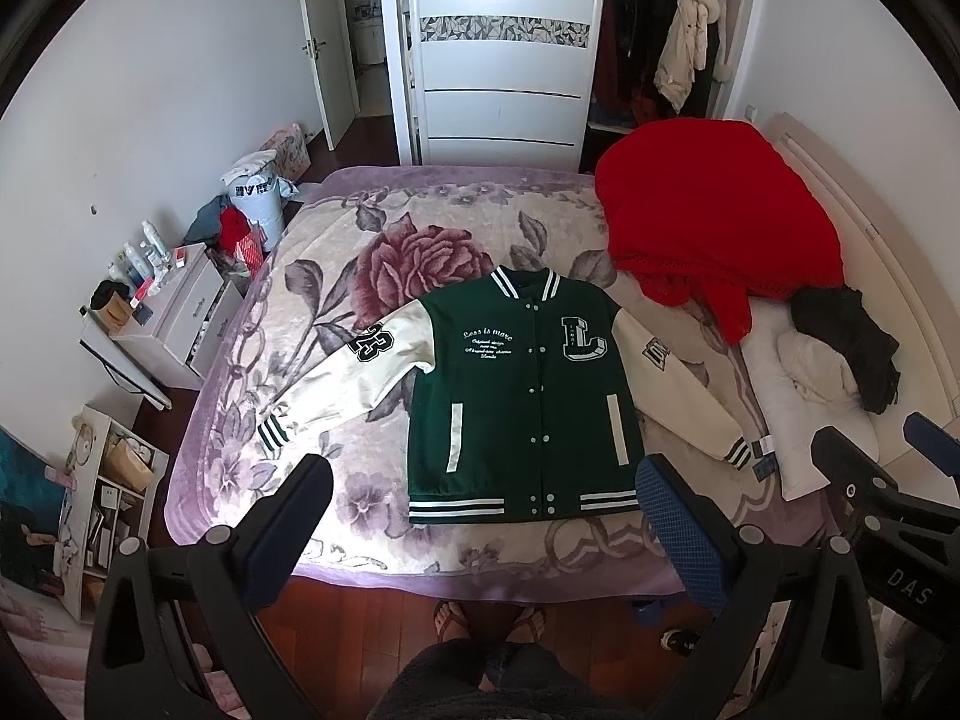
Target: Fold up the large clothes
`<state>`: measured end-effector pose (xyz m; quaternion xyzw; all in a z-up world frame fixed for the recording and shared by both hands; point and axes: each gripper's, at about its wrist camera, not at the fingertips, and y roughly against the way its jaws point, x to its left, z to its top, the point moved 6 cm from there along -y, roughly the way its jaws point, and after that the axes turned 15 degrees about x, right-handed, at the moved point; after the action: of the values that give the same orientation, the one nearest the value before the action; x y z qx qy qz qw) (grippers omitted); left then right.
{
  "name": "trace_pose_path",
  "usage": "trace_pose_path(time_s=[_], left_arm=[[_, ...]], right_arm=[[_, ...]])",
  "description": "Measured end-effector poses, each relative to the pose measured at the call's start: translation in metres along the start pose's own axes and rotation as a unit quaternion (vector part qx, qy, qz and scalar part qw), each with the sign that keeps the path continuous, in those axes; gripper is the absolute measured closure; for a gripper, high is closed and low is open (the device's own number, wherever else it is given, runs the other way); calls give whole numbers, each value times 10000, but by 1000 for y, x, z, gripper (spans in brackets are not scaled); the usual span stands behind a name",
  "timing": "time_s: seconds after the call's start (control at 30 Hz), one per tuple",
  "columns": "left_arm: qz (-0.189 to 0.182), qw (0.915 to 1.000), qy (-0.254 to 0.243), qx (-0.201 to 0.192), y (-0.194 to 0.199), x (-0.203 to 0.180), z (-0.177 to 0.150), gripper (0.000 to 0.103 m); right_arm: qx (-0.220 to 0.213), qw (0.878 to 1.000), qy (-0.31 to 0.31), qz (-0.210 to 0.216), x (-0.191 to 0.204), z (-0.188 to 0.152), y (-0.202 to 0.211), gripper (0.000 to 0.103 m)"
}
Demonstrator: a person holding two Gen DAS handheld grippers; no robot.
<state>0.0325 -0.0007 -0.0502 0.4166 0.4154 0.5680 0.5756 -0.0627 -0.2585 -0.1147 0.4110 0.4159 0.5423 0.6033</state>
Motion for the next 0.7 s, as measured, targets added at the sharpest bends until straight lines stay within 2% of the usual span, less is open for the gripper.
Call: trace_pose_path(time_s=[0.7], left_arm=[[-30, 10000, 5, -18, 0, -1, 0, 0]], right_arm=[[-13, 10000, 8, -5, 0, 1, -1, 0]])
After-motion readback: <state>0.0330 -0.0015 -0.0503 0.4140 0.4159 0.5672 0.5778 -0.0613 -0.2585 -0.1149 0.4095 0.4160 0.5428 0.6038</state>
